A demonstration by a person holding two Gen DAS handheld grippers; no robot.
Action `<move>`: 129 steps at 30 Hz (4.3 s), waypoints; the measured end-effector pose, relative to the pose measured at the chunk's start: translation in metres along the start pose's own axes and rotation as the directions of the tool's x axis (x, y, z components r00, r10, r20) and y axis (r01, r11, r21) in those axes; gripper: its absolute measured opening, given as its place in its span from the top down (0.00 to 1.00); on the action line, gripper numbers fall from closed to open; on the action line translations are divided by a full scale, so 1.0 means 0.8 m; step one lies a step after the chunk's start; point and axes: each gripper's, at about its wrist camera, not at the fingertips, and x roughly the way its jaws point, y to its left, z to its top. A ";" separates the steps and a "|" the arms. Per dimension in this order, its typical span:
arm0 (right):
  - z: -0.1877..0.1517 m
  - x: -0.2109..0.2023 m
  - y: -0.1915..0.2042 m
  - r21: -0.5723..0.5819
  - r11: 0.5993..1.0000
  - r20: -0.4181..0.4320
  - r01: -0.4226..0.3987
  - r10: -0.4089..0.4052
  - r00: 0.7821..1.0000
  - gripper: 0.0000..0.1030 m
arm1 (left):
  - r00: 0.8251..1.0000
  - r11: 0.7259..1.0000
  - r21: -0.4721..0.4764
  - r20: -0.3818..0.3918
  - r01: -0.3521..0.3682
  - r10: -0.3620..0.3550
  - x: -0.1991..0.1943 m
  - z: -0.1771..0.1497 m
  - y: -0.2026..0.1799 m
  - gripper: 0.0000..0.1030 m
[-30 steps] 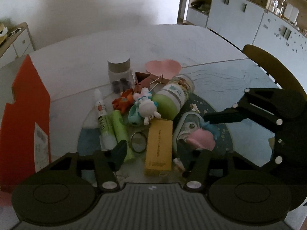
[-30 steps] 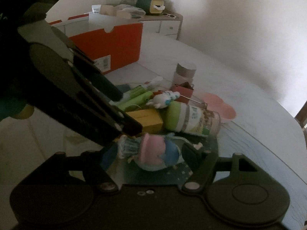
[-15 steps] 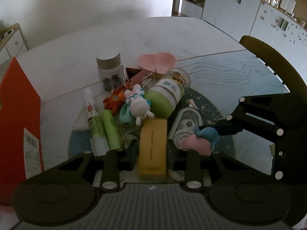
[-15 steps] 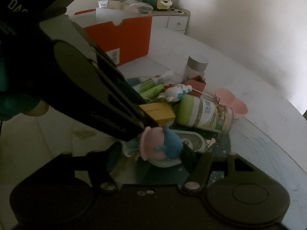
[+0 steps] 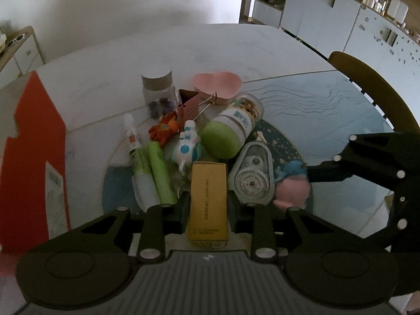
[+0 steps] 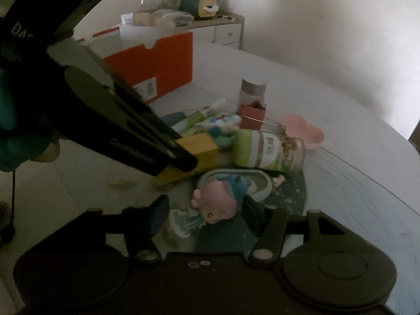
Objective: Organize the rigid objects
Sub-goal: 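Grasp the yellow box with the left tool while the right tool grasps the pink-haired doll, then carry yellow box and doll into the red box and open both tools, then return both tools from the red box to the item cluster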
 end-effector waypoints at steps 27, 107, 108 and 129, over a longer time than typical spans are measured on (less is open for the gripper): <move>0.065 -0.131 0.042 0.026 0.999 0.121 -0.032 0.029 0.992 0.43 | 0.976 0.972 -0.176 0.122 -0.156 0.179 -0.175 -0.031 0.008 0.72; 0.284 0.257 0.229 0.065 0.997 -0.355 0.033 -0.008 0.935 0.36 | 0.952 0.957 -0.154 -0.227 -0.245 0.206 -0.050 -0.016 0.375 0.72; 0.283 0.254 0.228 0.067 0.997 -0.351 0.033 -0.008 0.937 0.36 | 0.952 0.957 -0.158 -0.225 -0.244 0.206 -0.049 -0.015 0.378 0.72; 0.269 0.168 0.222 0.134 0.991 -0.177 0.020 0.004 0.984 0.20 | 0.962 0.949 -0.167 -0.098 -0.267 0.254 -0.102 -0.021 0.358 0.36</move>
